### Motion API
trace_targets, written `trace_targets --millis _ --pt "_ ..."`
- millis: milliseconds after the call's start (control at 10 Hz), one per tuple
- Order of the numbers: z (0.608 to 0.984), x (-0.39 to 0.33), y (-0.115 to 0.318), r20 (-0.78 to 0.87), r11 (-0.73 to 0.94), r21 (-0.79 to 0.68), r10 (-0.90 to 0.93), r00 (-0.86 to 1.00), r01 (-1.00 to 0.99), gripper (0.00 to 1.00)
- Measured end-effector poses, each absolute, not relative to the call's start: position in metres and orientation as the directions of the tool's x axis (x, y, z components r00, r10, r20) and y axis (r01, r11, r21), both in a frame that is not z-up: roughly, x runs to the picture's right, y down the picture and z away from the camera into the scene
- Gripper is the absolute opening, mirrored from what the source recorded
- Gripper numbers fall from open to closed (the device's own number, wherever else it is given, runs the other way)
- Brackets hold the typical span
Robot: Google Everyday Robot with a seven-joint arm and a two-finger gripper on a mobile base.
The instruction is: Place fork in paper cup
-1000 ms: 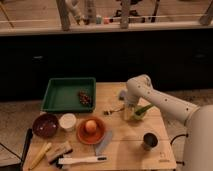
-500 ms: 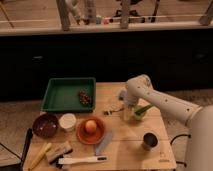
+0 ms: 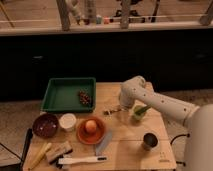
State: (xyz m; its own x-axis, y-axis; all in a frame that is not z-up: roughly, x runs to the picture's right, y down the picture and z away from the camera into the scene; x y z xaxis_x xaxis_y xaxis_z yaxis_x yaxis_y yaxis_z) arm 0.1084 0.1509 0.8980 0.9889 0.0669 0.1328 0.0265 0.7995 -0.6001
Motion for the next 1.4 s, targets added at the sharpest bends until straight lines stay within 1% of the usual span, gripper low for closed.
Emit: trace_targets --millis 400,1000,1300,1400 --pt "0.902 0.081 0.155 0.188 0.796 -0.594 -0.001 0.982 0.115 0.80" --pt "0.907 0.070 0.158 0.222 0.779 -0.603 -0.042 0.974 0.171 0.80" --pt "0.911 0.069 0.160 0.224 0.769 -0.616 -0.039 0.974 0.172 0.76" --pt "0.913 0.073 0.160 0.220 0.769 -0.618 -0.029 0.975 0.162 0.69"
